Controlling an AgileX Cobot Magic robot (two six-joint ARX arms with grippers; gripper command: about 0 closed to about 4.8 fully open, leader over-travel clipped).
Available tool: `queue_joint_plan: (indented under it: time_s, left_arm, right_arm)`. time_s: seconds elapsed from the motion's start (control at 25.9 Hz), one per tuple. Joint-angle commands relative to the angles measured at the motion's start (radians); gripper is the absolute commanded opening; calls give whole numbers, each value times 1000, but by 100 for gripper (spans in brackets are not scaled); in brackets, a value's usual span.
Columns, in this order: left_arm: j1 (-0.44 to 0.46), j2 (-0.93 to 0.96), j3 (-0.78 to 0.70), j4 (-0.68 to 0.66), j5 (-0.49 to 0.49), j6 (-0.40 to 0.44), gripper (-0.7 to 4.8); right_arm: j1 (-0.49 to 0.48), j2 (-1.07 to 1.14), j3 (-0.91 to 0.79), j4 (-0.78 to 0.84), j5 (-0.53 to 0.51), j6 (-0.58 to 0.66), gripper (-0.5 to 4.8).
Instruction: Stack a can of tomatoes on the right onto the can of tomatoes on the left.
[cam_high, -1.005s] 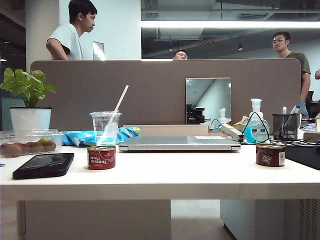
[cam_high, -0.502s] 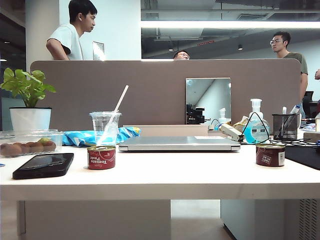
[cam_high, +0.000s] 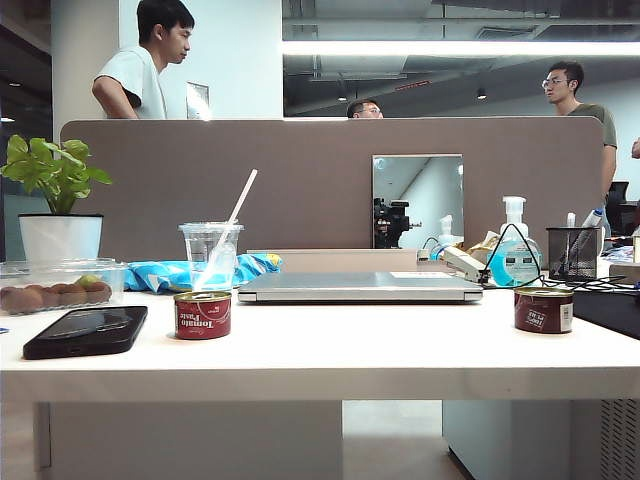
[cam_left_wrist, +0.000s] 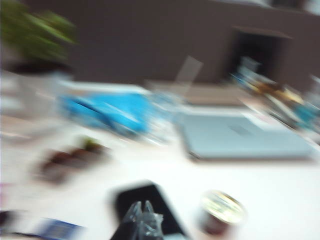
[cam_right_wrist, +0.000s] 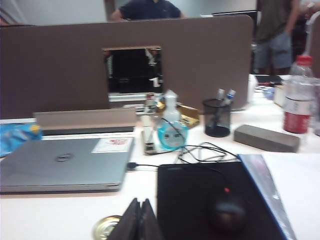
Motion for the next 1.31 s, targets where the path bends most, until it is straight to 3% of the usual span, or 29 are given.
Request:
queue_joint_plan:
  time_s: [0.04,0.12,0.23,0.39,0.5,0.58,0.66,0.73,1.16,1.31]
  left_arm:
    - [-2,142,44,29,245,6,-5]
    - [-3,230,73,26,299,40,-5]
    - [-26,414,135,23,376,161,-5]
    - [-106,559,186,28,412,210,-5]
    - [-170,618,204,31,410,270,-5]
    - [-219,633,203,28,388,289,-5]
    - [-225,632,203,28,372,288,-5]
    - [-225,633,203,29,362,288,-5]
    - [-225,631,203,14,349,283,-5]
    - [-225,631,203,5,350,253,-5]
  right_arm:
    - [2,63,69,-36,-72,-16,18]
    - [1,126,109,-53,-109,-49,18]
    - [2,296,179,-61,-228,-108,19]
    - [3,512,259,-64,-317,-122,43]
    - [4,701,333,-62,-322,-145,187]
    - [5,918,416,-19,-323,-148,237]
    - [11,1070,457,61,-323,-148,364]
    - [22,1152,472,113,-329,-148,428]
    - [87,1480,499,343,-327,-216,436]
    - [86,1552,499,389,-250,-224,436]
